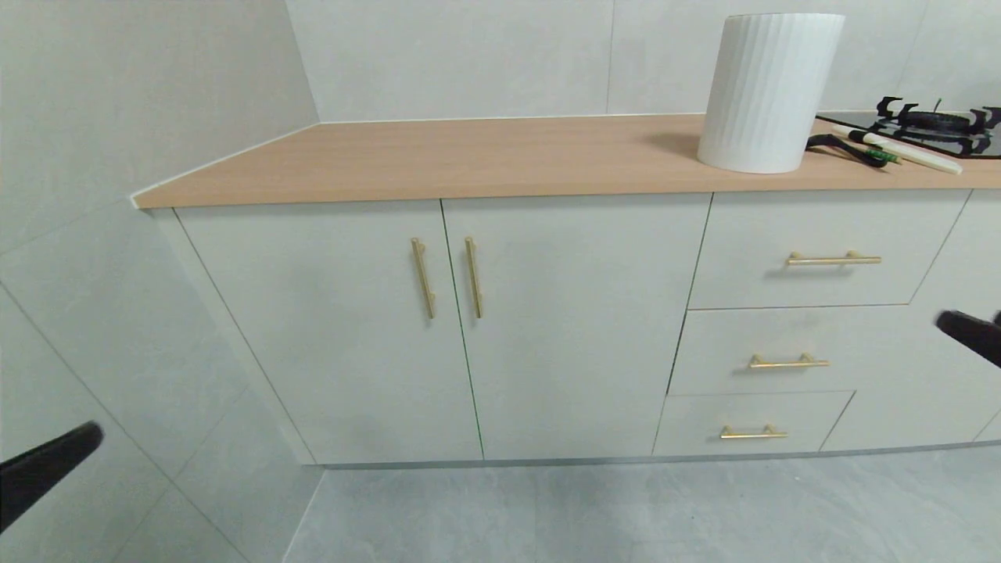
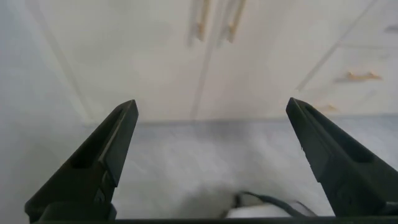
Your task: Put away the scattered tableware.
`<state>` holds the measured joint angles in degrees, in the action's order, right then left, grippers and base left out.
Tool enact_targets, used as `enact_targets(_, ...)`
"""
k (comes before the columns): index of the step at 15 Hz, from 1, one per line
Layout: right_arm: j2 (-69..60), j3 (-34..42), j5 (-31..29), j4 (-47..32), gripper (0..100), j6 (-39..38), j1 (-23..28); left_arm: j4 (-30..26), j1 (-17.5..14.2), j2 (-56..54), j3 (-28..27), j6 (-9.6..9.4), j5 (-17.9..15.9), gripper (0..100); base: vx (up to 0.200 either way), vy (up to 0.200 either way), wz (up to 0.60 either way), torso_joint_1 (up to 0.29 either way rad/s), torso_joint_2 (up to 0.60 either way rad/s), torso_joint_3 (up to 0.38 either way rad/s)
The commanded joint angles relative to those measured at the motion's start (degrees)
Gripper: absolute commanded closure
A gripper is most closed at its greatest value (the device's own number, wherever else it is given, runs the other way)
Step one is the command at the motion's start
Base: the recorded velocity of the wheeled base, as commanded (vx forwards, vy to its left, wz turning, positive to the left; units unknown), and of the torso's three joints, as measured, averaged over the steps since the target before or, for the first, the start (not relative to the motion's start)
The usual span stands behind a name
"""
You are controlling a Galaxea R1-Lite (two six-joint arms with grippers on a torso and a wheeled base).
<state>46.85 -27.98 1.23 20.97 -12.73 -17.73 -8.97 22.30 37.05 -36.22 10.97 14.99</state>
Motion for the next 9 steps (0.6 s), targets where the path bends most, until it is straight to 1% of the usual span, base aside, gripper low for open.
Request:
enact_targets(1,-28.66,-2.26,-0.79,-22.73,0,6.75,4.63,-5.53,-4.98,-16.92,2.64,-3.85,0.12,0,0.000,0.000,0.00,0.000,0.00,0.000)
enact_targets(2,-33.23,-3.14,-1.14,-28.53,0,8.42,6.74,-7.99,-6.83,-20.61,2.64,-5.52,0.03,0,0.000,0.000,0.00,0.000,0.00,0.000)
enact_targets(3,-36.30,-3.22,-1.23,-31.16,0,9.56,8.50,-9.57,-7.97,-23.51,2.73,-6.75,-0.05,0,0.000,0.000,0.00,0.000,0.00,0.000)
enact_targets(4,-40.52,-2.87,-1.23,-33.80,0,10.44,10.52,-11.59,-8.67,-27.56,2.64,-9.04,-0.05,0,0.000,0.000,0.00,0.000,0.00,0.000)
enact_targets(5,-41.31,-2.70,-2.02,-35.29,0,11.23,11.40,-12.30,-9.46,-29.75,2.20,-10.27,0.03,0,0.000,0.000,0.00,0.000,0.00,0.000)
enact_targets(6,-41.14,-3.05,-5.10,-35.29,0,11.32,11.66,-12.21,-10.43,-31.42,1.68,-10.97,0.21,0,0.000,0.000,0.00,0.000,0.00,0.000)
enact_targets(8,-41.31,-2.52,-8.00,-35.38,0,11.50,12.72,-11.95,-12.54,-31.42,0.53,-11.06,4.17,0,0.000,0.000,0.00,0.000,0.00,0.000)
enact_targets(9,-43.07,-1.64,-7.56,-35.73,0,11.58,15.97,-11.95,-14.12,-31.42,0.45,-11.06,4.87,0,0.000,0.000,0.00,0.000,0.00,0.000)
